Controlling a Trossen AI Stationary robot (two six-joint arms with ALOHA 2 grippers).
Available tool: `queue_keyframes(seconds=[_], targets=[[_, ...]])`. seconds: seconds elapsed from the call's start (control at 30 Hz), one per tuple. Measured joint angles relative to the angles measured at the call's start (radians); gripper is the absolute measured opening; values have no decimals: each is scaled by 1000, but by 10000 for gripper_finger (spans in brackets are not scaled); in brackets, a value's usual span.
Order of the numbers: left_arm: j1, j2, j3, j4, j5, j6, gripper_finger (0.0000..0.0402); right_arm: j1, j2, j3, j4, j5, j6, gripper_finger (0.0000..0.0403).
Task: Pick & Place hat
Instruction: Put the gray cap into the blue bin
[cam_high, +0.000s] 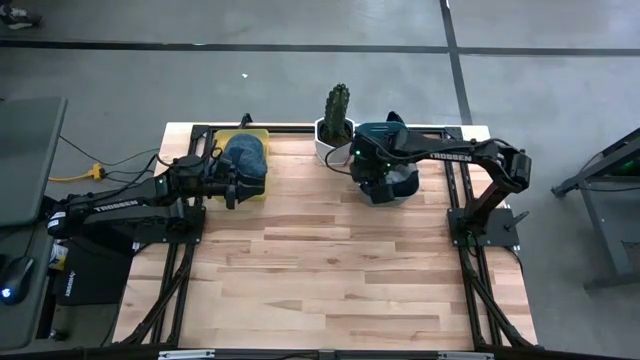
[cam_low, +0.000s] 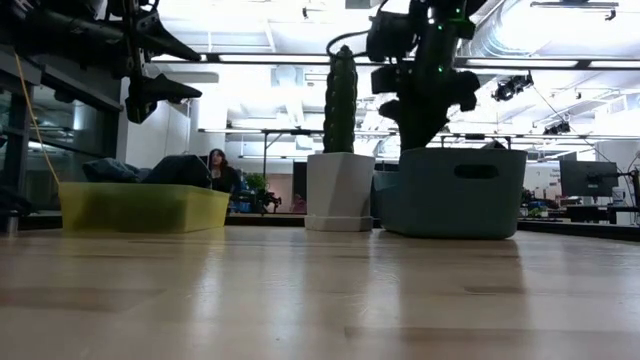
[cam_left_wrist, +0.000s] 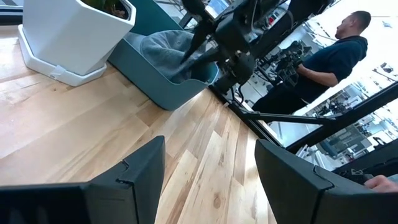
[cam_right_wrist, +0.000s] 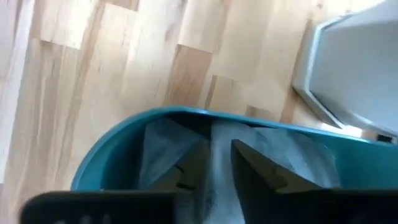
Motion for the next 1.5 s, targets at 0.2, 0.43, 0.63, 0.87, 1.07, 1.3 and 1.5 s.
queue_keyframes(seconds=[0.2, 0.43, 0.63, 0.87, 1.07, 1.3, 1.5], targets=[[0, 0, 0, -1, 1, 0, 225, -1, -2, 77, -142, 22, 67, 129], [0, 0, 0, -7, 3, 0, 225, -39, -104, 49, -256, 60, 136, 155], [0, 0, 0, -7, 2, 0, 225, -107, -239, 42, -233, 127, 244, 133], [0, 0, 0, -7, -1, 2, 225, -237, -354, -7, -314, 15, 216, 13], [0, 0, 0, -8, -6, 8, 225, -325, -378, -132, -297, -92, 198, 3], [0, 0, 0, -14, -7, 8, 225, -338, -378, -257, -201, -62, 164, 1], [0, 0, 0, -31, -8, 8, 225, -337, -378, -394, -73, -116, 187, 1]])
